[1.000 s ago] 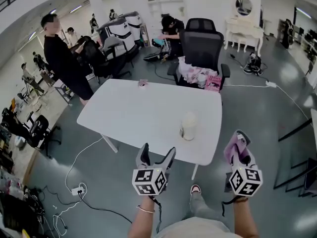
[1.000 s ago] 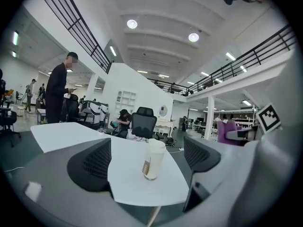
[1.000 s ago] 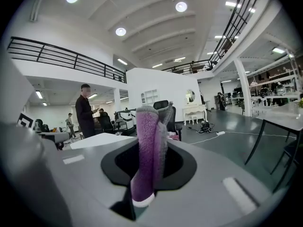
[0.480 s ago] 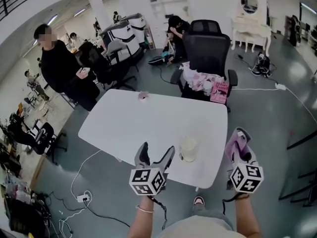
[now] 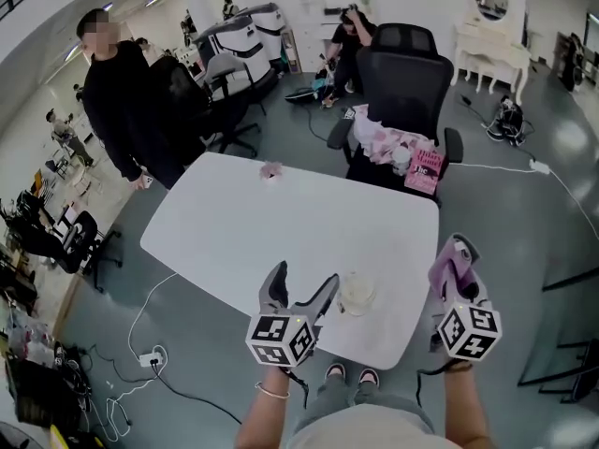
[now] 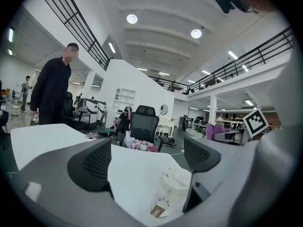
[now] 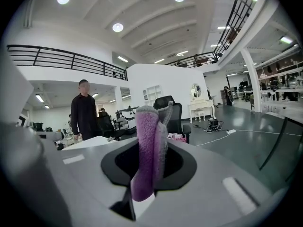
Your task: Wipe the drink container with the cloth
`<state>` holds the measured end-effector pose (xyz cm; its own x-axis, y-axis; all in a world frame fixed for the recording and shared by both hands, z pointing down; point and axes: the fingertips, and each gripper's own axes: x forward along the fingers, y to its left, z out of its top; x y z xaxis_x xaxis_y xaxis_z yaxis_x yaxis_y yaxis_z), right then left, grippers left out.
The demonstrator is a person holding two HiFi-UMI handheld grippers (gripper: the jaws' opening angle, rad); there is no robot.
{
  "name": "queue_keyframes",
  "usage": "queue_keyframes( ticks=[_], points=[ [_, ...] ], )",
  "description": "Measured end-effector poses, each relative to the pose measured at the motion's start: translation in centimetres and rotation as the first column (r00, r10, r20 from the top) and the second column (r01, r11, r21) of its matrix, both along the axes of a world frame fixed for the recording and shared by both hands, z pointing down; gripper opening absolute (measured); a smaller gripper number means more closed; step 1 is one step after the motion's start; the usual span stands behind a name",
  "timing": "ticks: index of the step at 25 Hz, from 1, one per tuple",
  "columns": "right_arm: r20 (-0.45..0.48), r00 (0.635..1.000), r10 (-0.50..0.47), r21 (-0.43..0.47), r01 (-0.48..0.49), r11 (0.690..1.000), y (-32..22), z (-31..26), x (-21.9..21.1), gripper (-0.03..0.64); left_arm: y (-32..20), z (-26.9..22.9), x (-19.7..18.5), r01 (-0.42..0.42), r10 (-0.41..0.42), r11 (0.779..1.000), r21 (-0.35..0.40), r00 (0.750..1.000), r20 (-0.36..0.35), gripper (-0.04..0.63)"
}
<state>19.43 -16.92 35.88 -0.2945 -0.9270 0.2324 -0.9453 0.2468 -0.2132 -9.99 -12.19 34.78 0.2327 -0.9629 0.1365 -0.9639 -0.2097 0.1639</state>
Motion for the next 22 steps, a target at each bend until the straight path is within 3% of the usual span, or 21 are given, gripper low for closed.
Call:
queue_keyframes(
  ticks=[12,22],
  points=[
    [0.025,0.995,0.098,-0.009,-0.098,0.995,-1.0,0.3,-0.6,0.063,-3.7,0.4,0.5,-0.168,0.168,0.986,-0.014,0.986,0.014,0.474],
    [0.01,0.984,0.18,-0.014,-0.18,0.984,0.8,-0.4,-0.4,0.063,-3.3,1.5,3.9,-0.407,0.407,0.913,-0.029,0.913,0.001,0.474]
  ],
)
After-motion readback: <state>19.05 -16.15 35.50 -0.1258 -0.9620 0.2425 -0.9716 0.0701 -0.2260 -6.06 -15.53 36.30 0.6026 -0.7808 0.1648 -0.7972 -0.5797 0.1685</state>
